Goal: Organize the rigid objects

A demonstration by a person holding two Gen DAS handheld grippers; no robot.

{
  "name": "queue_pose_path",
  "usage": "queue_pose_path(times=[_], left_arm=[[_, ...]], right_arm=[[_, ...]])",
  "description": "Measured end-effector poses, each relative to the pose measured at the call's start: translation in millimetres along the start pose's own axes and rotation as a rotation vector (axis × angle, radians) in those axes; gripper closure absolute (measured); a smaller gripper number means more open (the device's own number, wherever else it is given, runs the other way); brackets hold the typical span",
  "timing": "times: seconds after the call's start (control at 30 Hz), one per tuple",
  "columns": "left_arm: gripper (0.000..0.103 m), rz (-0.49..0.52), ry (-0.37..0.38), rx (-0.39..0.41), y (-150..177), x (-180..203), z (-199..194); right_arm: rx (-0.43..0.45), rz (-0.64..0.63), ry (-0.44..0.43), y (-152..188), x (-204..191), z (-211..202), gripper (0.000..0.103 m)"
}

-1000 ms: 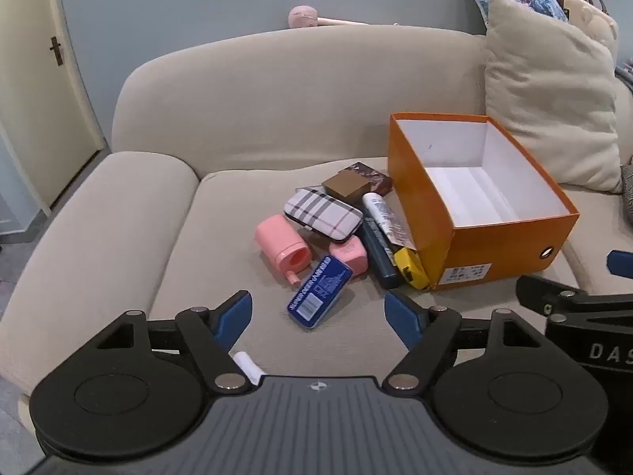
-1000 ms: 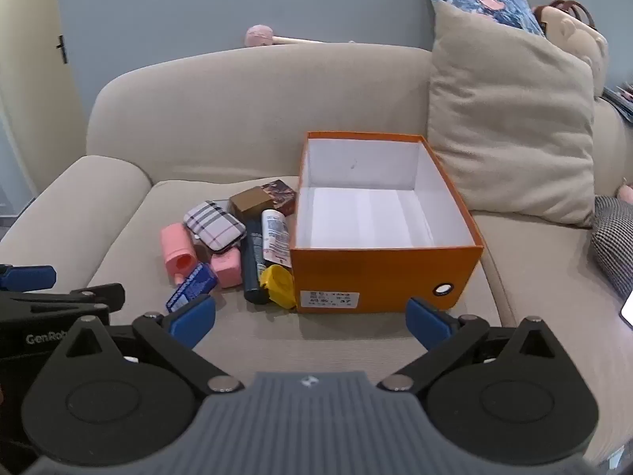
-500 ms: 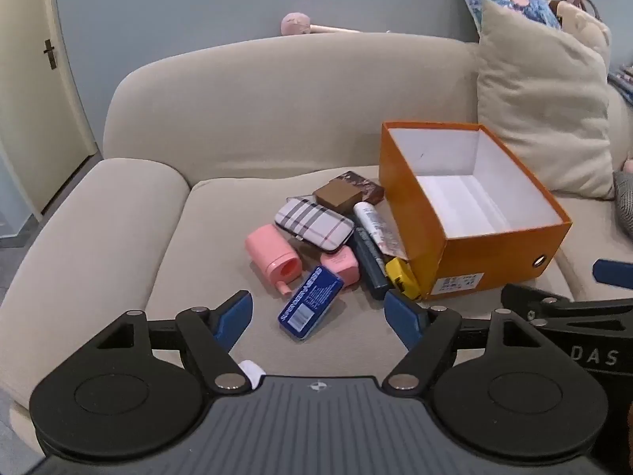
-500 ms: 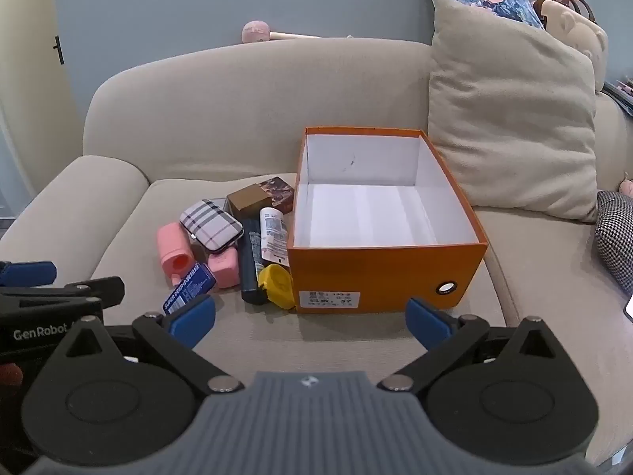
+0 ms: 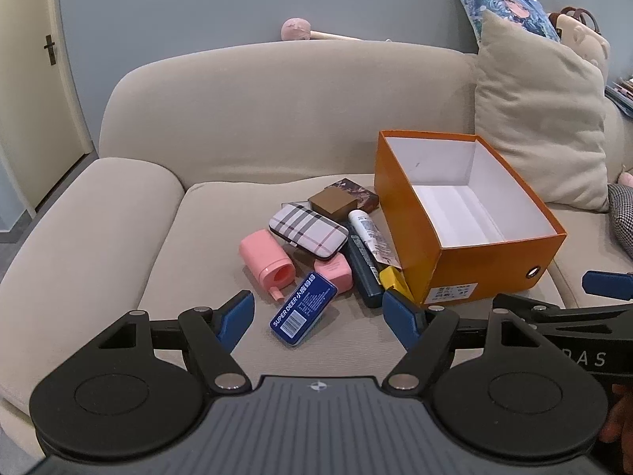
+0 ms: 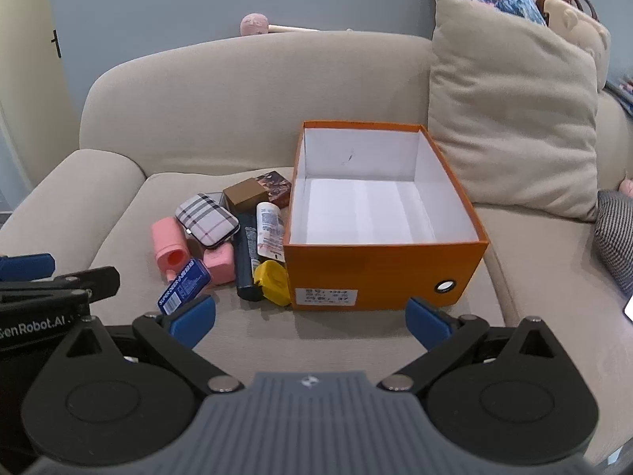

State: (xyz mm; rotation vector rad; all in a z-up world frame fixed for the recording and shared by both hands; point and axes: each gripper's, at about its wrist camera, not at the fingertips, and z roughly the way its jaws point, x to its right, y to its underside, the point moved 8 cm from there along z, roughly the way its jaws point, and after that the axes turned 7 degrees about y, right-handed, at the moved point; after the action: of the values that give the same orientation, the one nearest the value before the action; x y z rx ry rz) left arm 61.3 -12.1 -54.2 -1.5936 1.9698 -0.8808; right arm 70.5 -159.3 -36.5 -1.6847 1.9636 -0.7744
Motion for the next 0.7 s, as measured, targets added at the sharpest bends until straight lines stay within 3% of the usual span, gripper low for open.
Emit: queue_pose_path(times=[0.7], left_arm=[[0.016,0.001,-0.001,-0.043,5.7,-3.9,12.1]], right_arm=[[-0.029,-0.006,0.012,2.5,0.2,9.3,0.001]])
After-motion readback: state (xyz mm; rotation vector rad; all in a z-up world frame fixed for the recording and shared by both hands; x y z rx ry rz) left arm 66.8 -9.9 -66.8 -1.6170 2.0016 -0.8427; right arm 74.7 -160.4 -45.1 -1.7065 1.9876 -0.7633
